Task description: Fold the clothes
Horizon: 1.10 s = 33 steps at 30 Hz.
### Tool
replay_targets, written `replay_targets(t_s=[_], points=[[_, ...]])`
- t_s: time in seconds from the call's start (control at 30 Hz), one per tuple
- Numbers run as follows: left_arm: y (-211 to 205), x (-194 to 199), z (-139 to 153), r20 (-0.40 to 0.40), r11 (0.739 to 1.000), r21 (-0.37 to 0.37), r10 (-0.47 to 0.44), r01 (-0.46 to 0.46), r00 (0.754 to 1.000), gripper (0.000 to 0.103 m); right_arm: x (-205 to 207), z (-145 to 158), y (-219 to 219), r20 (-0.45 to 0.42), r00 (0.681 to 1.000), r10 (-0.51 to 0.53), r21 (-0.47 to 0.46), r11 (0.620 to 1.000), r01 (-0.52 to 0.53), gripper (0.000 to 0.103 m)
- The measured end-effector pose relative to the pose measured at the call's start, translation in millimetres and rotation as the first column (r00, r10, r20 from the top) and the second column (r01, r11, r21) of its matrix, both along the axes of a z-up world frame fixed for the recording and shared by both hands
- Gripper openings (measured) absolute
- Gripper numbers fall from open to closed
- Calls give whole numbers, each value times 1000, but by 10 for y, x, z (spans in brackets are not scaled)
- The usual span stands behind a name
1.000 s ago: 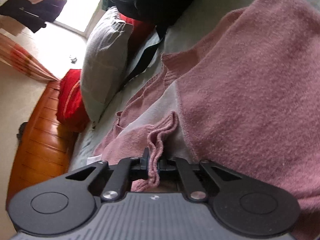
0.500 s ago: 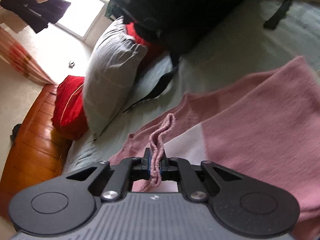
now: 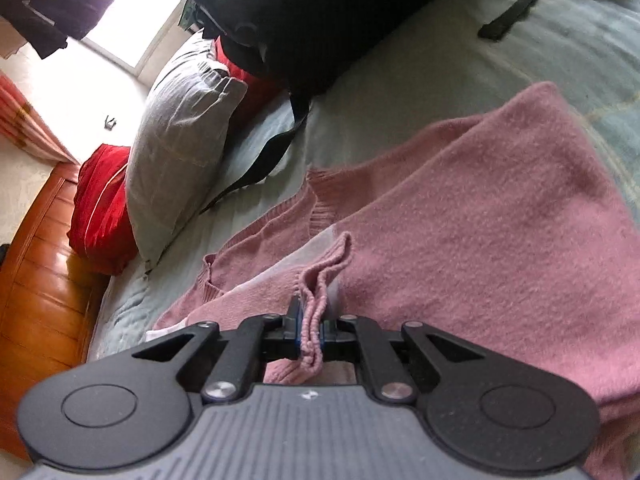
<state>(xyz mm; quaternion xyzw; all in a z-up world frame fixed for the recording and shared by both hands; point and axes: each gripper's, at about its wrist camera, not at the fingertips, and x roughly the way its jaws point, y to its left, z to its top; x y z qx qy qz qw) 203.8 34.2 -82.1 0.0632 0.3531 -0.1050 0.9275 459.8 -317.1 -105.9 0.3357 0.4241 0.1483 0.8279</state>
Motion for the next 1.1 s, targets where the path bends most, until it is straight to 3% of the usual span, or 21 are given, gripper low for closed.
replay_targets(t_s=[0.13,0.17,0.27,0.3,0.4,0.53,0.63,0.7,0.8,0.9,1.0,1.03,1.1], points=[[-4,-14,8,1,1000,5,-8,8,1000,102,-37,7,-23,4,1000,-12,-40,999,12,13],[2,-15,15,2,1000,4,-7,7,1000,102,-68,56,-49,11,999,-41,-63,997,42,21],[17,-18,33,5,1000,4,-9,9,1000,102,-217,293,-100,88,989,-120,-162,978,133,62],[15,-17,37,7,1000,6,-9,9,1000,102,-274,384,-95,126,984,-125,-189,971,147,67],[8,-4,40,9,1000,9,-8,7,1000,102,-365,560,55,201,979,-19,-215,975,63,70],[-14,5,18,-4,1000,17,-5,5,1000,102,-306,400,337,168,974,152,-210,971,-115,76],[-5,-6,14,-12,1000,20,-7,8,1000,102,-232,147,397,108,983,152,-247,961,-122,75],[11,-15,20,-13,1000,16,-10,10,1000,102,-285,233,431,128,980,153,-255,960,-117,80],[36,-13,36,-15,1000,-8,-20,20,1000,102,-372,464,696,175,960,217,-356,924,-144,85],[25,-10,37,-11,999,-21,-31,31,999,102,-382,600,1097,207,926,315,-481,857,-184,88],[22,2,-7,-28,999,-19,-34,34,999,102,-189,391,1413,145,920,364,-565,794,-224,90],[28,4,-24,-35,999,-17,-33,32,999,102,-146,309,1450,106,923,369,-571,783,-247,91],[59,1,-36,-46,999,-25,-31,29,998,102,-181,263,1468,107,917,385,-584,771,-256,98]])
